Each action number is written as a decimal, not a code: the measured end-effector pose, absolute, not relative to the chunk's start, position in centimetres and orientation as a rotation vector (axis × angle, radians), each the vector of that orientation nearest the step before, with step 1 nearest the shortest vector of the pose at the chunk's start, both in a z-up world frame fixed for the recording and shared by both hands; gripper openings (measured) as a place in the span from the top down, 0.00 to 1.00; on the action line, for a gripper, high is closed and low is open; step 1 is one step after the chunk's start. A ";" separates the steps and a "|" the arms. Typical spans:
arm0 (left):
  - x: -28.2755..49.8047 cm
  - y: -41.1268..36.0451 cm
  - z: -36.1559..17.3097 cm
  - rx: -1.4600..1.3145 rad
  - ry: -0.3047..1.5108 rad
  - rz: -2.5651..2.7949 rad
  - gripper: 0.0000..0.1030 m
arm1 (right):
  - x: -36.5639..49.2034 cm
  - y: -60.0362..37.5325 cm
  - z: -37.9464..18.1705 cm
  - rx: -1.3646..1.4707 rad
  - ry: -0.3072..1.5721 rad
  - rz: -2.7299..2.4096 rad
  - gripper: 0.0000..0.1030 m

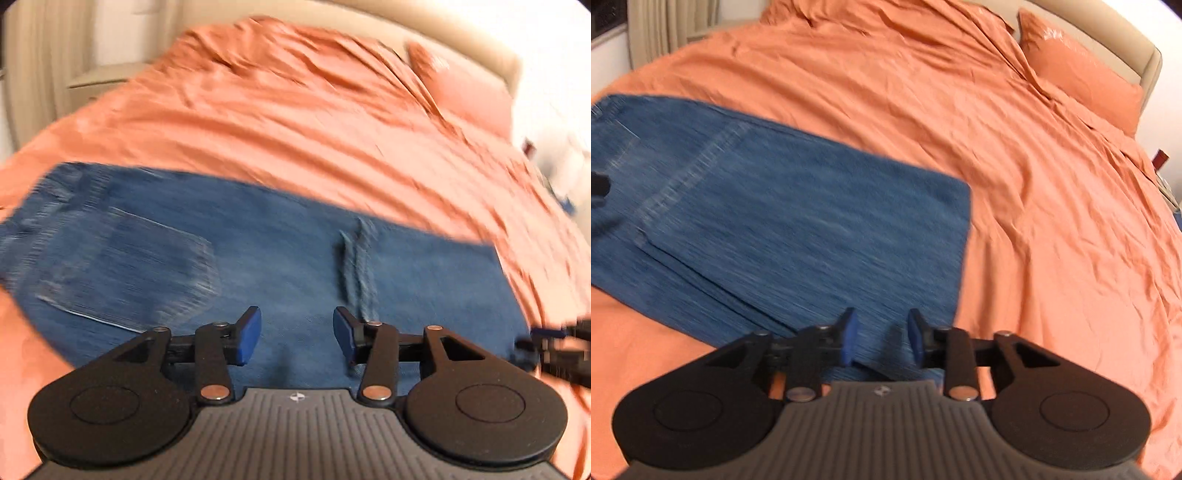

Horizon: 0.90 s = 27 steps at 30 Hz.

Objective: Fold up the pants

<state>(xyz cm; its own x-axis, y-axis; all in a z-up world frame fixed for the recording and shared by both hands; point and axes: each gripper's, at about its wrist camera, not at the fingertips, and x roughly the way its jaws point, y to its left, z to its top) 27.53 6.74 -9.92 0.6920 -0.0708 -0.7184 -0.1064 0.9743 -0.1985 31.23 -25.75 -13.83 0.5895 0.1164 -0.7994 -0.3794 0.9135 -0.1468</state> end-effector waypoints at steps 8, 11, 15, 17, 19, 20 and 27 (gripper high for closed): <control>25.6 14.8 -8.0 -0.429 0.679 0.228 0.41 | 30.4 -18.9 -11.2 -0.357 0.829 0.432 0.69; 25.0 17.9 -8.3 -0.528 0.654 0.305 0.39 | 31.4 -16.0 -10.7 -0.394 0.816 0.473 0.69; 24.0 21.8 -9.3 -0.638 0.617 0.409 0.33 | 32.9 -12.7 -10.7 -0.441 0.819 0.519 0.70; 23.5 23.4 -10.0 -0.698 0.603 0.457 0.33 | 33.7 -11.2 -10.8 -0.469 0.824 0.534 0.70; 22.9 25.0 -10.7 -0.766 0.582 0.503 0.33 | 34.6 -9.7 -11.1 -0.499 0.834 0.541 0.70; 22.5 25.7 -11.1 -0.794 0.570 0.521 0.33 | 35.0 -9.1 -11.3 -0.513 0.838 0.539 0.70; 20.4 30.6 -14.6 -1.081 0.510 0.633 0.32 | 37.9 -6.5 -13.4 -0.513 0.911 0.552 0.71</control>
<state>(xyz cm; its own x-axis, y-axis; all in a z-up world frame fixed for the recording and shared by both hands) 20.37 30.57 -14.58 0.7169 0.2206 -0.6614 -0.6931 0.3281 -0.6418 37.87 -6.54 -13.38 0.4960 0.2246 -0.8388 -0.6398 0.7476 -0.1781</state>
